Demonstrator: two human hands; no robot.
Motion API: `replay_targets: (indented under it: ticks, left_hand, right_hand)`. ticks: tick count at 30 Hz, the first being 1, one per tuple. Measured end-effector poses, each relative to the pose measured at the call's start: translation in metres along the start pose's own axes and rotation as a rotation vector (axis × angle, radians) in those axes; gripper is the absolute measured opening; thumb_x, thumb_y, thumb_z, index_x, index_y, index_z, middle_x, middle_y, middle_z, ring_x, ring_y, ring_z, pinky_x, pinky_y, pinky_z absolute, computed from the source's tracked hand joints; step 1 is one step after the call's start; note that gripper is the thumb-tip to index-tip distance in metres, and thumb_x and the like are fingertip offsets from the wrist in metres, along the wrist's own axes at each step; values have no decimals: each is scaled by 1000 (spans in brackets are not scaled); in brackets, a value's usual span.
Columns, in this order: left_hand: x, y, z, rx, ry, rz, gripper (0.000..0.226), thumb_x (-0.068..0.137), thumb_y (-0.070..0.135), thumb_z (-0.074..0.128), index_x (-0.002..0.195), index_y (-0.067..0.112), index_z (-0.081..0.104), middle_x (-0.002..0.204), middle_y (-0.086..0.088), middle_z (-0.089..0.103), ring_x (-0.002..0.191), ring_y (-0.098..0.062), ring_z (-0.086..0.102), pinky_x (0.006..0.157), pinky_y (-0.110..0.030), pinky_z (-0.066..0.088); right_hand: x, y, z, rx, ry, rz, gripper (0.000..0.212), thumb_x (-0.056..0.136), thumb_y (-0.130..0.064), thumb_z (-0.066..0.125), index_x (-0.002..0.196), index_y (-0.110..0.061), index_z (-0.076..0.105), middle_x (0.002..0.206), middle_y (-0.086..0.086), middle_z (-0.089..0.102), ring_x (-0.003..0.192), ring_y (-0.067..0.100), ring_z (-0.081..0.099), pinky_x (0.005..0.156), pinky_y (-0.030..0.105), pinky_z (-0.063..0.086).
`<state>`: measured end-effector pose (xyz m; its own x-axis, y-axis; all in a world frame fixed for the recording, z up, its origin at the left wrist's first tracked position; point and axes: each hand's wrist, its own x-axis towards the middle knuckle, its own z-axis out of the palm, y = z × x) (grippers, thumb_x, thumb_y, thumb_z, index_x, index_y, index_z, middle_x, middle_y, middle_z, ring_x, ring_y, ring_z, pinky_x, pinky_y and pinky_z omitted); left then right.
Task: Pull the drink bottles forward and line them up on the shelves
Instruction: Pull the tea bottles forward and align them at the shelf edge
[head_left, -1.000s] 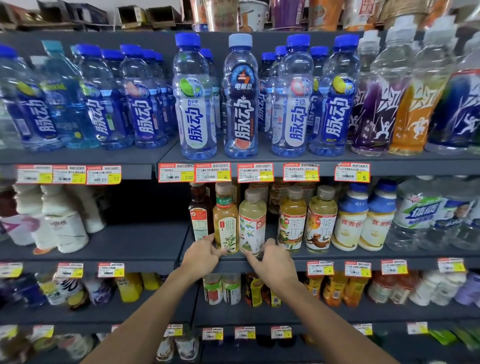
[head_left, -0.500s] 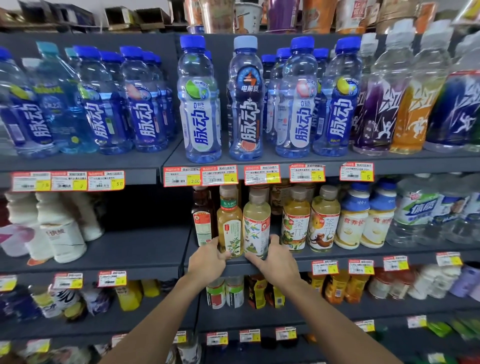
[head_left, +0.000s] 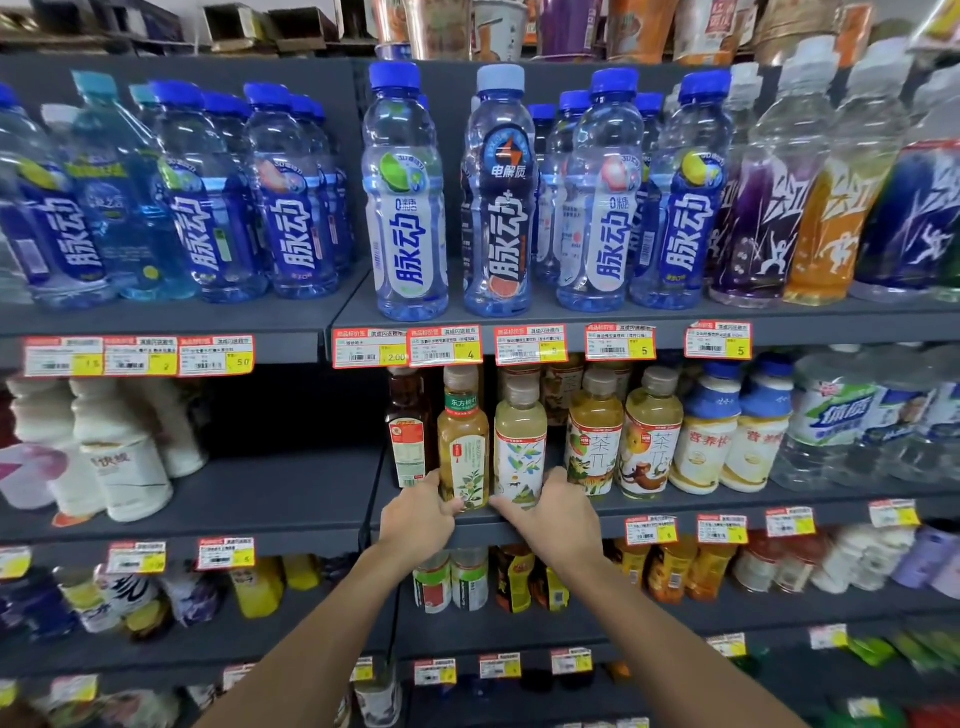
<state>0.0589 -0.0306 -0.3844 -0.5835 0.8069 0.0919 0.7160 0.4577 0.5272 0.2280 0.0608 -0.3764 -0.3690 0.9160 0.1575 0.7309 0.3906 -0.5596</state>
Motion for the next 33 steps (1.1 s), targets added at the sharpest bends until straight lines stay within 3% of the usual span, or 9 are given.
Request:
replay_targets:
  ticks: [9,13,15,21,24,27,30,33]
  left_hand:
    - [1,-2,2,26,17,12,39,98,36,55,135,27,49,107,3,69,101,-23,64,82,-36,52]
    - [0,-2,3,17,21,9,36,98,35,55,133,27,50,108,3,68,99,-22,64,79,-34,50]
    - [0,-2,4,16,21,10,34,98,35,55,131,28,51,107,4,68,99,-22,64,78,-33,49]
    - [1,-2,5,20,42,15,32,98,34,54,129,26,51,95,9,61,89,-18,60,75,-33,46]
    - [0,-2,3,38,12,24,37,98,39,53,133,27,49,100,9,67,93,-18,63,80,-35,52]
    - [-2,-1,-1,52,-6,44,53,90,57,57,133,30,46,91,13,67,90,-14,65,73,-33,51]
    - [-4,3,-3,79,28,65,63,78,71,62,124,31,48,89,14,64,91,-12,66,69,-30,48]
    - [-1,4,-2,76,41,40,58,81,66,66,120,25,51,97,10,67,94,-15,66,77,-34,54]
  right_hand:
    - [-5,14,-1,51,7,-118,55,83,-60,62,118,-20,53,108,1,53,103,23,58,82,37,50]
    - [-17,5,8,34,80,-3,76,80,-67,65,136,-20,41,122,1,50,108,25,61,83,38,49]
    - [-18,3,13,44,97,32,76,84,-64,66,138,-17,40,125,2,47,109,26,61,84,38,50]
    - [-2,24,4,127,0,-180,52,88,-44,69,133,-26,49,118,-3,61,112,20,57,92,38,50]
    - [1,29,-1,-10,5,-227,57,90,-53,63,137,-25,46,120,-4,61,113,19,58,91,38,51]
    - [-2,33,0,-182,31,-225,67,92,-66,50,140,-21,44,126,-1,53,110,22,60,86,36,51]
    - [-1,36,-1,-227,0,-205,71,89,-74,48,134,-20,48,123,1,53,108,23,60,84,35,50]
    - [5,34,-2,-194,-39,-206,60,88,-70,54,120,-19,55,111,0,57,103,22,60,83,36,52]
